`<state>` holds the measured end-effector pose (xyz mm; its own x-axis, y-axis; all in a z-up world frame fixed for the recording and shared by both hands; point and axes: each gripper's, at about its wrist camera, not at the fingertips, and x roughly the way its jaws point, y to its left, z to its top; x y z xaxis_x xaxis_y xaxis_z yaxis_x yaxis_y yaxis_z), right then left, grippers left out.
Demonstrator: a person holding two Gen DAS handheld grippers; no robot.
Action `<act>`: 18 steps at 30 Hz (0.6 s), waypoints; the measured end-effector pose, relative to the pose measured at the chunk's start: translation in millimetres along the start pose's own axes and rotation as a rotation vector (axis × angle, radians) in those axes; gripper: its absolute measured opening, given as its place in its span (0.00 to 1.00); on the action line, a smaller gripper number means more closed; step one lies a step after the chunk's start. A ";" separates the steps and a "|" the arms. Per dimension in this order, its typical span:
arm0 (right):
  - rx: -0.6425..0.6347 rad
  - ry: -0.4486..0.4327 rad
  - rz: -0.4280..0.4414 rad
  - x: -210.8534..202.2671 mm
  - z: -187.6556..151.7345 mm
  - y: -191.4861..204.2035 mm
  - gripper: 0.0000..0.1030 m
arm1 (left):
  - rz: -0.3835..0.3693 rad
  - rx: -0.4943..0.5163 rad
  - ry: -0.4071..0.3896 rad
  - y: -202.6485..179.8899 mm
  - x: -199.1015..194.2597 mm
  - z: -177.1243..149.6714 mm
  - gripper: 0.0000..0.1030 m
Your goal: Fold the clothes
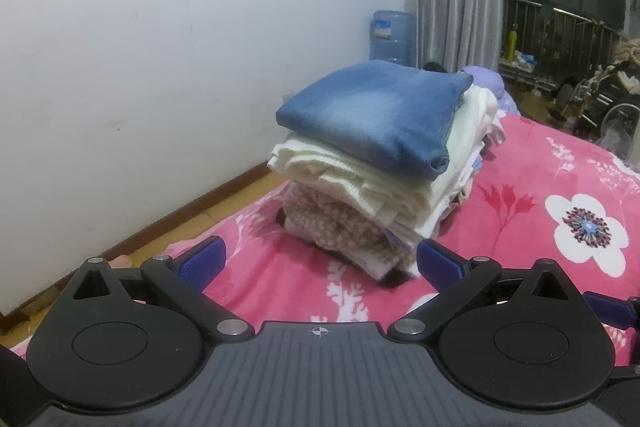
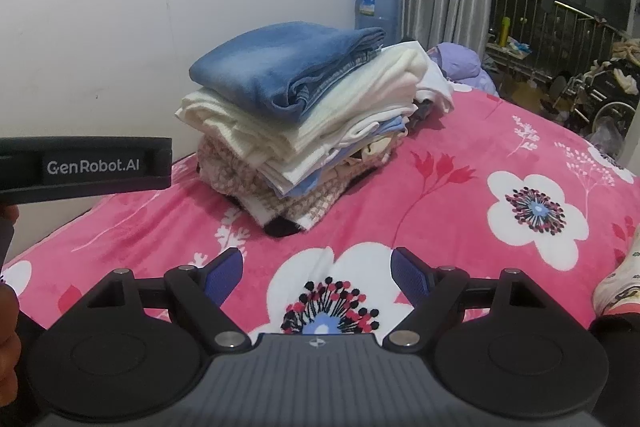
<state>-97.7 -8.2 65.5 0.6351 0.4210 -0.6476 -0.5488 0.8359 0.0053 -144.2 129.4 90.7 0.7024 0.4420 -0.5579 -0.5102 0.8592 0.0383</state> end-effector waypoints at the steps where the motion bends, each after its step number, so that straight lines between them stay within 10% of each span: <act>1: -0.002 0.001 0.000 0.3 -0.2 0.4 0.82 | 0.001 -0.001 0.001 0.3 0.4 -0.1 0.99; 18: -0.016 0.006 0.000 4.7 1.3 8.7 0.82 | 0.016 -0.013 0.032 8.4 8.7 -2.7 0.99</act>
<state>-98.8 1.5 63.4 0.6315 0.4192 -0.6523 -0.5577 0.8300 -0.0064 -143.7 139.7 83.9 0.6777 0.4473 -0.5837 -0.5280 0.8484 0.0370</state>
